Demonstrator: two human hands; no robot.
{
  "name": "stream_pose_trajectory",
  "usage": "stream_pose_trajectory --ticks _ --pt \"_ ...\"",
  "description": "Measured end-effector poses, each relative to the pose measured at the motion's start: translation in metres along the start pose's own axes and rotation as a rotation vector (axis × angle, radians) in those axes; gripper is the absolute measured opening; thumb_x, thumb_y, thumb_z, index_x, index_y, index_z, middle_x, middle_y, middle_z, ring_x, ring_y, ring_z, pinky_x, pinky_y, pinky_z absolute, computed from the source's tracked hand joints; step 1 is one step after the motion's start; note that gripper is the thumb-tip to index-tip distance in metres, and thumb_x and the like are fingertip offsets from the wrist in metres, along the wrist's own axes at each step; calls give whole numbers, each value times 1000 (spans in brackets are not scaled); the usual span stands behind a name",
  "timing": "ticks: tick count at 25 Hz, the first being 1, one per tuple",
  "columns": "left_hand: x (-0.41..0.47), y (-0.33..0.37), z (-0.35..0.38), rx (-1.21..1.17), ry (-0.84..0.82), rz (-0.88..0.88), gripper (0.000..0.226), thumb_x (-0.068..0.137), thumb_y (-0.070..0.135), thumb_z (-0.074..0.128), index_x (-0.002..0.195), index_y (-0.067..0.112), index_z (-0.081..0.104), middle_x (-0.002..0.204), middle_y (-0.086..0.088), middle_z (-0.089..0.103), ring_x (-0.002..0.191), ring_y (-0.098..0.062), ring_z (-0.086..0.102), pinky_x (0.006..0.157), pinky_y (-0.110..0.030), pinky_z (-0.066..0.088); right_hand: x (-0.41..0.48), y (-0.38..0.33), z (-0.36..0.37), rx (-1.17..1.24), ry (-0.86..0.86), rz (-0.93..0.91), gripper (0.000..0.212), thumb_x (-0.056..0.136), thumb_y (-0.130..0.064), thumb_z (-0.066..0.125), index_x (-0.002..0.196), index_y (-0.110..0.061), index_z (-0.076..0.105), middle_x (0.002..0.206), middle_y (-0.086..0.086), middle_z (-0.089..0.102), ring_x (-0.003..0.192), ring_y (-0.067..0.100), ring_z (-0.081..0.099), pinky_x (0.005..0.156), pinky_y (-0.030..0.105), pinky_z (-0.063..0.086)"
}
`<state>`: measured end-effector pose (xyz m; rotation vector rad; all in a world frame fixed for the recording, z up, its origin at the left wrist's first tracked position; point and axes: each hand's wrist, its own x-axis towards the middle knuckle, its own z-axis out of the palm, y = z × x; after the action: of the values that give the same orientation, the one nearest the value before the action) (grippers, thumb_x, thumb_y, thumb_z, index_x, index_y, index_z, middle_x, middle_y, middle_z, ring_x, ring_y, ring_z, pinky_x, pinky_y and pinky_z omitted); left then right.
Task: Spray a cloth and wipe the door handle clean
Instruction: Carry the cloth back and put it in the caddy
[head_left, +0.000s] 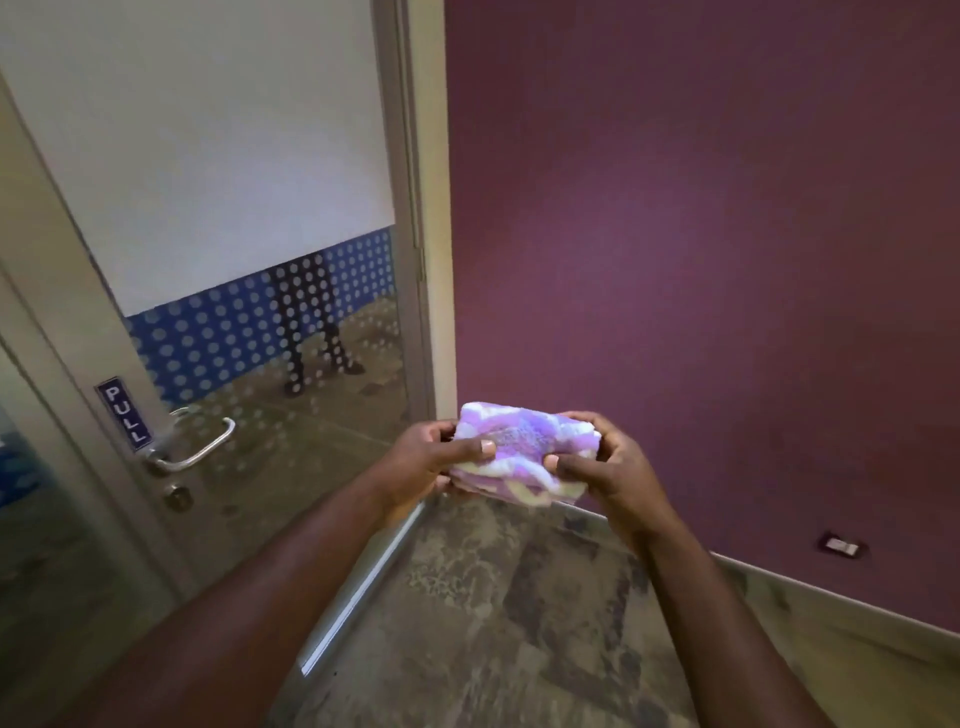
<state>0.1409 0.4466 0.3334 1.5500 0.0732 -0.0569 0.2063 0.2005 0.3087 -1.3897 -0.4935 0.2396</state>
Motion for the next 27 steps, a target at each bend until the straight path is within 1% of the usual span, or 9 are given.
stream_pose_trajectory --ticks 3,5,8,11,13,15,20,24,27 --pt "15 -18 66 25 -105 -9 44 76 25 86 114 5 77 104 -17 79 86 -26 74 75 -35 60 -55 0 -59 -24 80 139 44 72 -32 88 111 -23 71 100 7 78 85 25 73 66 37 59" --pt "20 -36 117 84 -192 -19 43 79 27 86 116 7 78 106 -19 79 89 -28 74 83 -42 59 -97 2 -100 -36 139 219 36 72 -41 81 104 -27 71 94 0 74 80 20 70 64 36 57" --pt "20 -61 187 103 -284 -42 39 82 26 83 117 9 78 110 -22 79 95 -30 75 91 -49 58 -158 5 -148 -67 264 229 34 73 -25 73 106 -22 68 93 1 71 79 18 67 62 32 56" --pt "14 -77 248 107 -368 -68 39 83 24 80 117 6 76 108 -21 78 96 -29 73 87 -42 59 -214 6 -179 -111 405 214 36 75 -15 72 110 -16 68 92 0 72 76 13 67 62 29 57" --pt "7 -88 287 126 -441 -92 26 88 17 78 113 10 77 105 -14 80 95 -26 74 83 -38 60 -253 8 -197 -130 509 212 33 77 -13 73 109 -17 70 91 -1 75 77 14 70 63 30 60" --pt "-1 -98 318 143 -501 -129 19 96 6 70 114 9 75 104 -14 79 96 -27 73 87 -39 57 -286 11 -212 -139 603 219 32 78 -11 75 109 -19 71 90 -4 78 80 15 73 65 32 61" --pt "-13 -118 367 176 -568 -251 39 92 0 67 131 1 66 115 -21 76 101 -30 69 87 -37 54 -348 24 -219 -159 790 256 27 88 -4 75 112 -14 70 100 3 76 89 23 78 67 37 64" --pt "-25 -139 395 172 -593 -264 44 96 -5 67 135 13 61 115 -11 76 85 -17 75 64 -25 58 -384 42 -210 -196 925 345 25 93 -6 73 116 -12 67 109 13 73 101 33 73 76 44 64" --pt "-33 -162 412 225 -561 -255 35 95 3 75 126 10 61 116 -15 74 86 -20 72 62 -25 57 -406 56 -206 -205 1029 401 25 93 -8 73 117 -9 66 108 12 73 100 31 73 76 41 66"
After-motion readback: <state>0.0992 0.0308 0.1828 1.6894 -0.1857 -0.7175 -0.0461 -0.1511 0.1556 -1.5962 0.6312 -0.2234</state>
